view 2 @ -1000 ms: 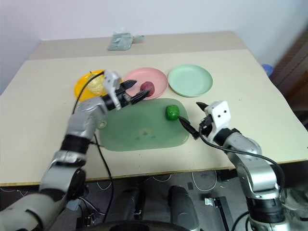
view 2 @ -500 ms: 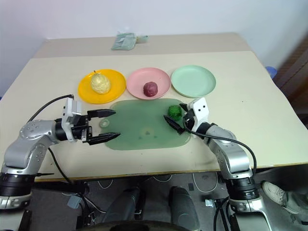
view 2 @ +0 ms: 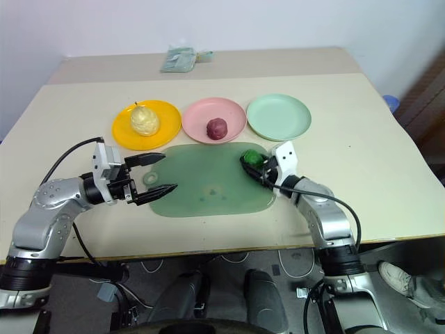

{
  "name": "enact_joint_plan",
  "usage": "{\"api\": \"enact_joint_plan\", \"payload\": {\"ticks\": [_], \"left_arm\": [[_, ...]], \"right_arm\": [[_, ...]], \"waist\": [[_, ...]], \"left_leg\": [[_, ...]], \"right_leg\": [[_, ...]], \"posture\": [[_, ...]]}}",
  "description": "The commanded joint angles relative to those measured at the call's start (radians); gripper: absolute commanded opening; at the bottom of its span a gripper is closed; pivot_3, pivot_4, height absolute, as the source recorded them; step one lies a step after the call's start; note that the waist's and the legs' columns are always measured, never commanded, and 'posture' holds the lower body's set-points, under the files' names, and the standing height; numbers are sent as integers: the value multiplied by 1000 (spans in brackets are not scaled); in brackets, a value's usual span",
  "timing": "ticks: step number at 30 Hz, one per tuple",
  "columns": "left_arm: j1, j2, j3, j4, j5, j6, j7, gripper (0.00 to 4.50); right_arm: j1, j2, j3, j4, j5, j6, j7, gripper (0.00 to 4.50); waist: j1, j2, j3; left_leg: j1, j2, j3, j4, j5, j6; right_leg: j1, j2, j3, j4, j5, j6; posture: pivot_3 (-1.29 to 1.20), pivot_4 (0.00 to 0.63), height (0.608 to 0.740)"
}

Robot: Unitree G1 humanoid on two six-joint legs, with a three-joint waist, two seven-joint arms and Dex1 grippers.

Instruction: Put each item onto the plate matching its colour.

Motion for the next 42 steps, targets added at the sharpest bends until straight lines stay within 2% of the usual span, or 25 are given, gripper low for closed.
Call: {"api": "enact_joint_plan", "payload": {"ticks": [1, 6, 10, 15, 16, 17, 22, 26, 30, 33, 38, 42], "left_arm": [[-47, -32, -12, -14, 42, 15, 100, 4500], [-133, -113, -49, 67, 116, 18, 231, 4500], [-200, -191, -65, 141, 177, -12, 330, 4500], [-263, -246, -68, 197, 229, -35, 416, 4500], [-269, -242, -70, 212, 244, -49, 422, 4500], [-273, -247, -65, 216, 250, -52, 439, 4500], [-279, -260, -18, 230, 251, -62, 507, 4500], [-318, -311, 19, 241, 244, -18, 622, 4500], [-357, -353, 27, 275, 245, -24, 664, 4500], [-380, -337, -3, 344, 286, -51, 646, 4500], [-525, -293, -8, 644, 323, -168, 586, 4500], [-577, -288, -30, 775, 313, -240, 469, 4500]], "right_arm": [[-175, -5, -72, 165, -33, -121, -50, 1823], [-487, -17, -86, 746, -151, -348, -146, 1823], [-625, -6, -74, 1074, -220, -449, -192, 1823], [-683, 20, -83, 1220, -272, -474, -285, 4251], [-689, 27, -88, 1230, -274, -475, -296, 4455], [-693, 32, -93, 1235, -278, -482, -309, 4455], [-715, 41, -116, 1226, -289, -532, -366, 4455], [-738, 25, -165, 1154, -237, -603, -303, 4455], [-711, 15, -193, 1031, -187, -614, -207, 4455], [-610, 5, -196, 831, -133, -552, -111, 4455], [-257, -80, -148, 404, -72, -396, 87, 4455], [-137, -162, -163, 313, -48, -325, 172, 4455]], "waist": [[-3, 0, 0], [-4, 0, 0], [-5, 0, 0], [-19, 0, 0], [-24, 0, 0], [-29, 0, 0], [-37, 0, 0], [-29, 0, 0], [-22, 0, 0], [-21, 0, 0], [-11, -1, 0], [-21, 0, 0]], "left_leg": [[0, 0, 0, 0, 0, 0], [1, -1, 1, 0, 1, -1], [1, -1, 1, -5, 1, -1], [0, -1, 2, -9, 2, -3], [0, -1, 2, -9, 2, -4], [0, -1, 3, -9, 2, -4], [2, 0, 3, -10, 2, -4], [2, -1, 3, -9, 3, -4], [2, -1, 3, -9, 3, -4], [2, -1, 3, -9, 3, -4], [2, -1, 1, -8, 3, -4], [1, -2, 4, -7, 2, -3]], "right_leg": [[0, 0, 0, 0, 0, 0], [1, 2, -1, 1, 1, 1], [0, 2, -1, -1, 1, 1], [-3, 0, 1, -3, 1, 2], [-3, 0, 2, -3, 1, 2], [-3, 0, 2, -3, 2, 2], [-4, 1, 4, 1, 2, 1], [-4, 1, 5, 1, 2, 1], [-4, 2, 5, 2, 2, 2], [-4, 2, 5, 2, 2, 2], [-3, 2, 2, 1, 2, 2], [-3, 2, 2, 1, 2, 3]], "posture": [[0, 150, 740], [0, 150, 740], [0, 150, 740], [0, 150, 740], [0, 150, 740], [0, 150, 740], [0, 150, 740], [0, 150, 740], [0, 150, 740], [0, 150, 740], [0, 150, 740], [0, 150, 740]]}}
